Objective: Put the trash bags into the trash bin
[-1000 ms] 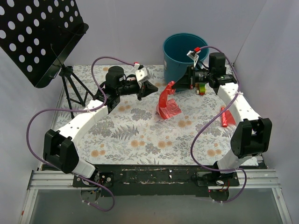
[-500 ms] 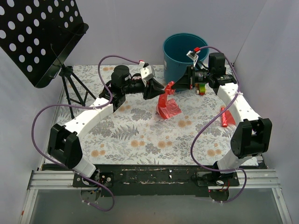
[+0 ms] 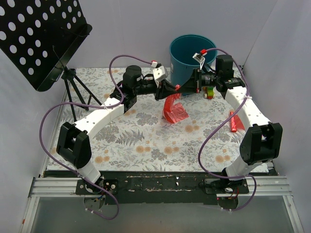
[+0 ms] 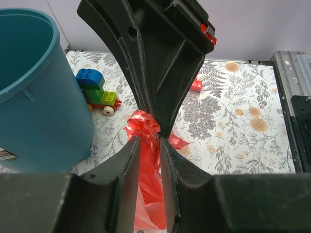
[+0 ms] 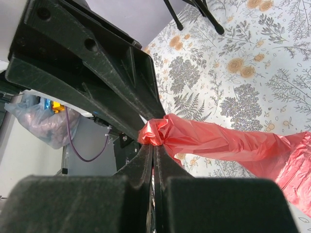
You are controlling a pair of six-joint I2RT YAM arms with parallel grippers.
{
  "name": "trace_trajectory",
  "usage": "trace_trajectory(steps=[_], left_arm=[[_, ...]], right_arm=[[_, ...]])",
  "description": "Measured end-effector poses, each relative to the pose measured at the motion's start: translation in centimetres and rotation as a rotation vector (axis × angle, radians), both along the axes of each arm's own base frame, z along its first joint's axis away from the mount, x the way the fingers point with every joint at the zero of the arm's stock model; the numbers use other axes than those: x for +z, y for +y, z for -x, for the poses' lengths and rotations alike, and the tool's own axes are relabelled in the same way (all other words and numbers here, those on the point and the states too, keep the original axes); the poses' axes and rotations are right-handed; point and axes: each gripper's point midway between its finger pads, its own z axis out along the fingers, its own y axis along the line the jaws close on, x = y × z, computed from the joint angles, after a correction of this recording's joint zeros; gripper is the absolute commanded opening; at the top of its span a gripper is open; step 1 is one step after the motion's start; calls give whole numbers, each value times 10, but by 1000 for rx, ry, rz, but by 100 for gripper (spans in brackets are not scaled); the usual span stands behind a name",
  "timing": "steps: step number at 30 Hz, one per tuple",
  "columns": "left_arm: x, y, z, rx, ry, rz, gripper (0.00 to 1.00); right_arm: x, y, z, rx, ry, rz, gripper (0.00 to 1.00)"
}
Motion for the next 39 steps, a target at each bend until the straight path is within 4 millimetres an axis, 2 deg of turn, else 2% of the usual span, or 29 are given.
trace_trajectory(steps=[1, 3, 13, 22, 29, 34, 35, 37, 39], left_arm=[[-1, 0, -1, 1, -3, -3, 19], [-5, -1, -3, 5, -5, -12, 0], [-14, 0, 3, -17, -7, -42, 0], [-6, 6, 16, -15, 55, -24, 0], [-2, 10, 16, -1, 76, -14, 0], [14, 18, 18, 12, 51, 7, 0], [17, 19, 19, 14, 45, 11, 0], [20, 21, 19, 18, 34, 17, 16], [21, 22, 19, 18, 27, 18, 23]], right_arm=[[0, 0, 0, 0, 1, 0, 1], [1, -1, 0, -1, -1, -1, 1], [-3, 0, 7, 28, 28, -16, 1], [-5, -2, 13, 51, 77, -37, 1], [-24, -8, -2, -57, 73, 44, 1], [-34, -14, -11, -122, 68, 92, 1], [-34, -15, -11, -125, 66, 95, 1], [-33, -15, -10, -126, 60, 96, 1], [-29, -15, -8, -126, 51, 93, 1]])
